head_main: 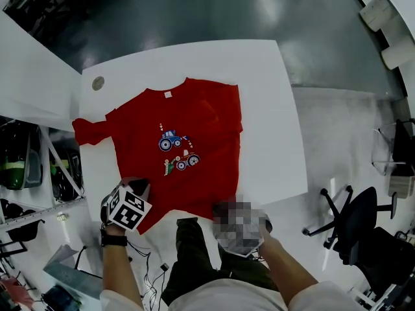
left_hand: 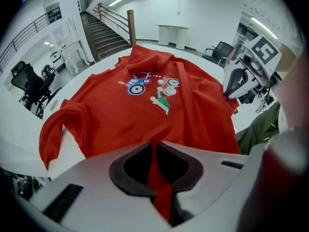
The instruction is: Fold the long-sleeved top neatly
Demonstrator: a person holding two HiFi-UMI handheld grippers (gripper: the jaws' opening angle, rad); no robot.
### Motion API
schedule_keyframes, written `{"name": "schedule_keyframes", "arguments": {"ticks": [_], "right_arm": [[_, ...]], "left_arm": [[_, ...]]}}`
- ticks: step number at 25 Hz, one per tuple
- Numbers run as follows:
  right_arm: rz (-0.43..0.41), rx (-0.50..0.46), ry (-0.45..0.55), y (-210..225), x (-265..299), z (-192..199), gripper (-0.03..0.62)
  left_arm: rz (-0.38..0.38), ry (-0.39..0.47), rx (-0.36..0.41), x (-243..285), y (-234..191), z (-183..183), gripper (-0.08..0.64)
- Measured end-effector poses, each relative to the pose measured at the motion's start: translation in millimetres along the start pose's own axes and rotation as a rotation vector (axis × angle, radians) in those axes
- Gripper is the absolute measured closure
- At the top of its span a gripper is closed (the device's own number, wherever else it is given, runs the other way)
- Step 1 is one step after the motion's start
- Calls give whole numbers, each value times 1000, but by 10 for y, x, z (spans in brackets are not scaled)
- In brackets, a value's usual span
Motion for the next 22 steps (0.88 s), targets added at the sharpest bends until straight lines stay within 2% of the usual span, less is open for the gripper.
{"name": "schedule_keyframes", "arguments": {"ticks": [13,17,22], "right_arm": [[-40,-22,-129,105,-238,658,568],[-59,-22,-147,124,-266,673,561],[-43,-10,-113,281,-373,503,520]], "left_arm": [[-15,-21,-15,16,-3,2,517],[-5,-30,-25,18,-4,3,517],[-1,-42,0,14,-21,-21,515]]}}
Point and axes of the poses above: the fingertips, and each gripper's own axes: x forward along the fingers, y to its right, z out of its underside, the point moved 1 cm from there along -x, backward along the fingers, and after that the axes turned 10 degrees about -y, right-handed, at the moved point
